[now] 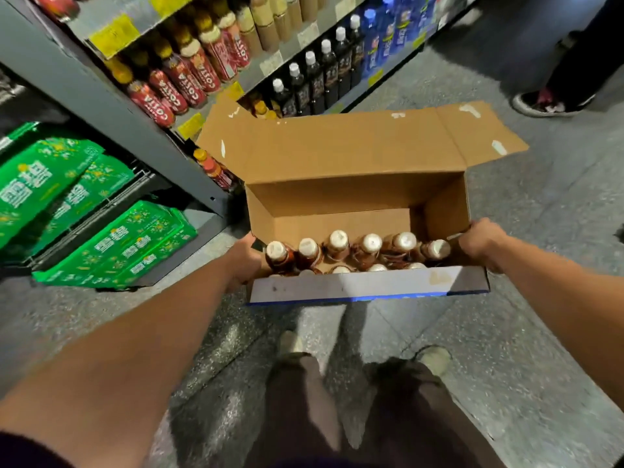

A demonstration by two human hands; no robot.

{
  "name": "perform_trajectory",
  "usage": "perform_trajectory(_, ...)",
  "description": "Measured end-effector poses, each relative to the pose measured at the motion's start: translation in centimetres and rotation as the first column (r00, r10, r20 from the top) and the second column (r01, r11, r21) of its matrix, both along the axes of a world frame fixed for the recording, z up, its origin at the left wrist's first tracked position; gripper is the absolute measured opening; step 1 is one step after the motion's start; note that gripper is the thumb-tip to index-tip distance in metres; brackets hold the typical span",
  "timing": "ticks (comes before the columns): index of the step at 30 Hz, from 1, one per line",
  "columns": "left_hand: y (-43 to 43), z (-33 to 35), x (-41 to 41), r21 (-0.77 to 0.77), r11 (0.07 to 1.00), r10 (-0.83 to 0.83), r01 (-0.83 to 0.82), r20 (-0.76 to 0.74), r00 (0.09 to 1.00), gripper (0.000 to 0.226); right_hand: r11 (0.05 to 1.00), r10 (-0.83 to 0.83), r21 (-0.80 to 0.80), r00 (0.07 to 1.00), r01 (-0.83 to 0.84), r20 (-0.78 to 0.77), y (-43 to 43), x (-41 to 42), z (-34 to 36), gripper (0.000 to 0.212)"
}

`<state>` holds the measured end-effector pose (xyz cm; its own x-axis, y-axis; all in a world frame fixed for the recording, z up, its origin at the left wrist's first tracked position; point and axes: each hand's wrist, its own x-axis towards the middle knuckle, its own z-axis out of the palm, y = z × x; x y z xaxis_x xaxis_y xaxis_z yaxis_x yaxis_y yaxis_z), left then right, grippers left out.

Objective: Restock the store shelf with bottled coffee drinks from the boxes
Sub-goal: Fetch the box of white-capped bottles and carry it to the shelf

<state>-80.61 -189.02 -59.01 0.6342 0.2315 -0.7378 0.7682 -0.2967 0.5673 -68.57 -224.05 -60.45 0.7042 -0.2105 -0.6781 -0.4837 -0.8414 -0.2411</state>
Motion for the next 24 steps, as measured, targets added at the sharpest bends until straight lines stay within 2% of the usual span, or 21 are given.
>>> perform_trajectory(3,-3.5,-0.1,1.4,-0.003,0.994,0.107,-0.107,0.016,0.994,0.046,0.997,0.082,0.015,0.996,-0.082,0.036,-2.1,4.2,0.3,0.019)
perform_trajectory(6,-6.2,0.5,2.9,0.027,0.986,0.162,-0.164,0.049,0.986,0.031,0.989,0.145,-0.001,0.988,-0.145,0.055,-3.9,8.0,1.1,0.023)
perform_trajectory(7,-7.0,0.5,3.6,0.001,0.98,0.197,-0.197,0.057,0.979,0.033,0.986,0.166,-0.007,0.985,-0.166,0.051,-4.3,9.4,1.3,0.023)
perform_trajectory(10,-8.7,0.8,5.9,-0.023,0.973,0.229,-0.228,0.036,0.973,0.062,0.966,0.257,-0.04,0.966,-0.255,0.037,-5.0,13.6,1.8,0.017)
perform_trajectory(11,-9.1,0.5,6.7,-0.034,0.973,0.232,-0.23,0.047,0.972,0.062,0.957,0.287,-0.061,0.958,-0.284,0.032,-5.2,14.8,1.9,0.015)
perform_trajectory(13,-10.3,0.7,8.8,-0.048,0.973,0.226,-0.224,0.05,0.973,0.054,0.944,0.321,-0.084,0.947,-0.319,0.017,-5.7,17.2,1.9,0.015)
perform_trajectory(16,-11.6,1.3,12.0,-0.073,0.973,0.222,-0.219,0.037,0.974,0.056,0.945,0.32,-0.073,0.947,-0.317,0.034,-6.7,20.3,1.9,0.012)
perform_trajectory(18,-12.4,1.7,14.2,-0.06,0.96,0.275,-0.274,0.016,0.961,0.054,0.944,0.326,-0.065,0.945,-0.324,0.036,-7.5,22.4,2.1,0.01)
perform_trajectory(21,-13.9,1.7,17.6,-0.03,0.967,0.253,-0.253,0.013,0.967,0.043,0.946,0.32,-0.067,0.946,-0.317,0.048,-8.9,26.4,2.0,0.02)
perform_trajectory(24,-16.1,1.7,20.8,0.009,0.949,0.316,-0.317,0.026,0.948,0.039,0.927,0.371,-0.08,0.928,-0.367,0.036,-10.0,31.0,1.6,0.023)
